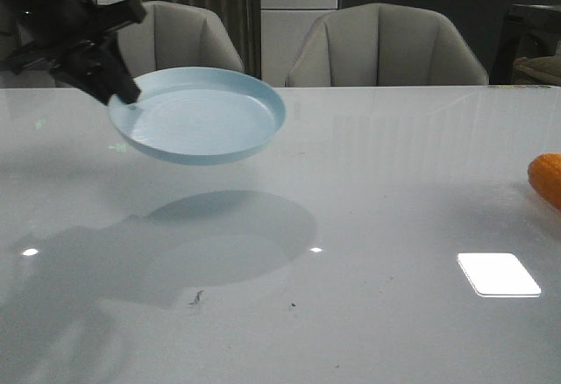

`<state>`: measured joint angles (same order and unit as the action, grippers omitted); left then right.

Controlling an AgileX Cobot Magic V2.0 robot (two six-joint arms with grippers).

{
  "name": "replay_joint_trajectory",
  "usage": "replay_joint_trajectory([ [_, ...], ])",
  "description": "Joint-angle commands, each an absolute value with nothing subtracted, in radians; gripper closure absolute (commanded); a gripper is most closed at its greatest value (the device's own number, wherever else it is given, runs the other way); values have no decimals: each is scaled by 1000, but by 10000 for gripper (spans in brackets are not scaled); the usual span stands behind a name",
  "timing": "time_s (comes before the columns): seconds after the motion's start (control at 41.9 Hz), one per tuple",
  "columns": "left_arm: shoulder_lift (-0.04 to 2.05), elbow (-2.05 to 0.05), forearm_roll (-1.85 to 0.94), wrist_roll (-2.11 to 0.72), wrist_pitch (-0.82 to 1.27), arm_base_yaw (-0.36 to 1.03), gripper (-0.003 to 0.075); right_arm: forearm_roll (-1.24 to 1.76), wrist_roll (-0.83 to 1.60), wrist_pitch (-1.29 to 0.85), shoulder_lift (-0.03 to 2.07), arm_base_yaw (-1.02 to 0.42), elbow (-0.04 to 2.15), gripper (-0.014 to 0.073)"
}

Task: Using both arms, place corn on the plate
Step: 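Lift and carry the plate toward the table center with the left gripper, then set the plate down, open the left gripper and withdraw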

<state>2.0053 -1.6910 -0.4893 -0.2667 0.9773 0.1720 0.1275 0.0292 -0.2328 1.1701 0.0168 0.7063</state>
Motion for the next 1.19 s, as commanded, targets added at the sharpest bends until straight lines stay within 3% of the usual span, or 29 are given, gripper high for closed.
replay_joint_trajectory([
  [0.0, 1953, -1728, -538, -264, 921, 242, 623, 123, 38, -169, 1151, 22, 744, 42],
  [0.358, 2014, -1728, -523, -237, 900, 355, 605, 123, 38, -177, 1151, 22, 744, 42],
  [0.693, 2068, -1728, -476, -237, 957, 353, 332, 123, 38, -177, 1151, 22, 744, 42],
  [1.171, 2068, -1830, -428, -243, 1027, 310, 339, 123, 38, -200, 1151, 22, 744, 42],
])
